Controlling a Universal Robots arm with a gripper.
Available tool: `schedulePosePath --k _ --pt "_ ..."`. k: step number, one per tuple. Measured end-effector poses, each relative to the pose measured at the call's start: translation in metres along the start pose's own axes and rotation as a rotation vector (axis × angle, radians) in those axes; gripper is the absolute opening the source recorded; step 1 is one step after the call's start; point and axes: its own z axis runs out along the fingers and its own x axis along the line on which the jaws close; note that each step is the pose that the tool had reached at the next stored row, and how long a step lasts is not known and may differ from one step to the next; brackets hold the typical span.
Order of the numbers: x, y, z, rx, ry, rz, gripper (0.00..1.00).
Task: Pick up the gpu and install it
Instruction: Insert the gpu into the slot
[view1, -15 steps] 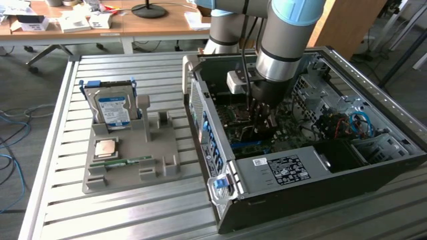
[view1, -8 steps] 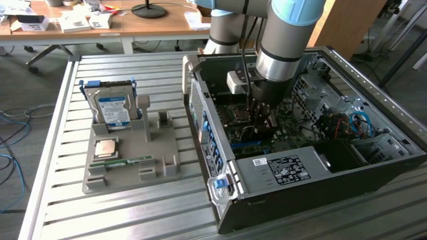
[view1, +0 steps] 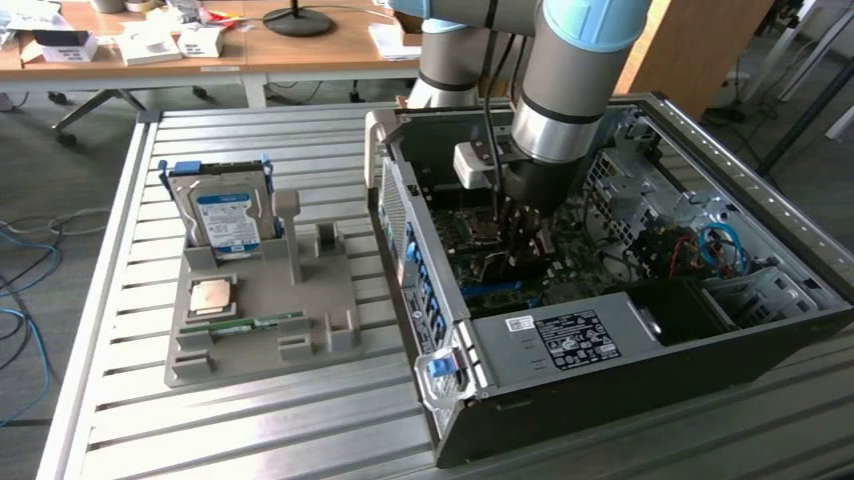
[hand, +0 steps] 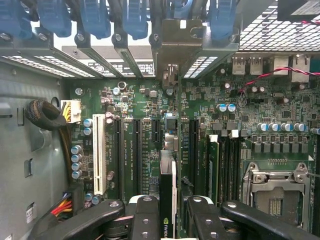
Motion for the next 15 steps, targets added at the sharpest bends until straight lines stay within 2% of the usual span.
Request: schedulePosePath --k 13,15 --pt "0.0000 0.0001 -0.0009 0.0013 0.0000 -0.001 0.26" --pt "0.0000 0.0002 -0.0009 0.0034 0.0000 0.000 0.26"
